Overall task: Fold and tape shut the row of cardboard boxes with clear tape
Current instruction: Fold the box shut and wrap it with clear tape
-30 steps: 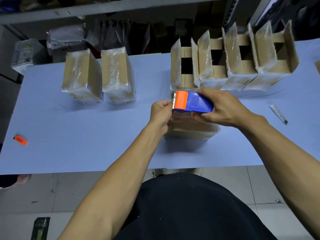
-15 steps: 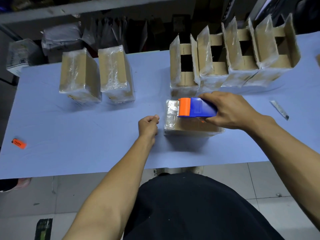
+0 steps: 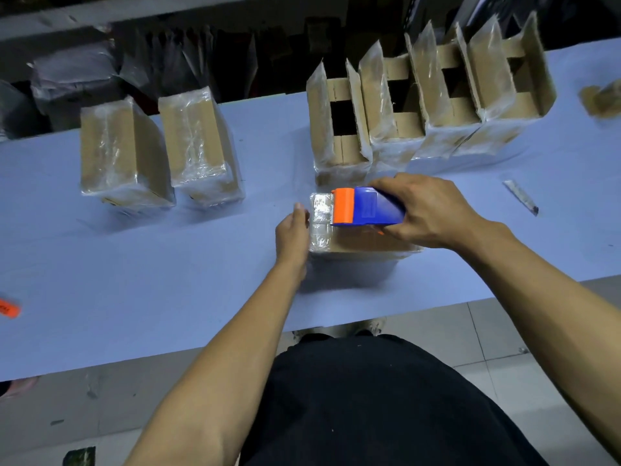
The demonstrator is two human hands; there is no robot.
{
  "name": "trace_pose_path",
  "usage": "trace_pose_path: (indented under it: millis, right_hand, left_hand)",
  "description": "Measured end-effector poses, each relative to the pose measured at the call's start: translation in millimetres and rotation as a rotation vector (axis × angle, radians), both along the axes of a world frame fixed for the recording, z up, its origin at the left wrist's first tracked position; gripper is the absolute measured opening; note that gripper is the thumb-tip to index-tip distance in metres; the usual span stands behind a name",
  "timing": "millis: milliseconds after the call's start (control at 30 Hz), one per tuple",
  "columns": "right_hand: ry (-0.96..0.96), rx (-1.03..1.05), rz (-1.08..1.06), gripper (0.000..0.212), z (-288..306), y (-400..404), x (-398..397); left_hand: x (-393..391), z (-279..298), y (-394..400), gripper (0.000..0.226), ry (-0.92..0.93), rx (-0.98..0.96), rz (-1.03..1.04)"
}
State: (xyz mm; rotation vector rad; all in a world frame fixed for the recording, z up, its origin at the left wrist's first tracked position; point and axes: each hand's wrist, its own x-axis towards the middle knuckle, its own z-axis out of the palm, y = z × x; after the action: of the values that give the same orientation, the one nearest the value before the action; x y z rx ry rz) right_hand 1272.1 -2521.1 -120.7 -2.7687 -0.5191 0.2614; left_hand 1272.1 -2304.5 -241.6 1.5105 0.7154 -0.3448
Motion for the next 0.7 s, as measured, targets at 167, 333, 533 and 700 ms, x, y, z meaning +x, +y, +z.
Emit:
trace_pose_path:
  millis: [167, 333, 533, 700]
  right_hand:
    - [-0.025, 0.01, -0.029, 0.052, 1, 5, 2]
    - [-0.018, -0.018, 0.021, 0.044, -2, 3, 3]
    - [-0.031, -0.006, 0.077, 0.053, -1, -20, -7]
    - [-0.034, -0.042, 0.028, 0.052, -8, -78, -12]
  left_hand:
    - [4, 13, -17, 0.045, -0.115, 0.139, -0.311]
    - [3, 9, -13, 0.042, -0.149, 0.216, -0.35]
    - [2, 12, -16, 0.041, -0.133, 0.209, -0.282]
    - [2, 15, -17, 0.045, -0.149, 0.244, -0.273]
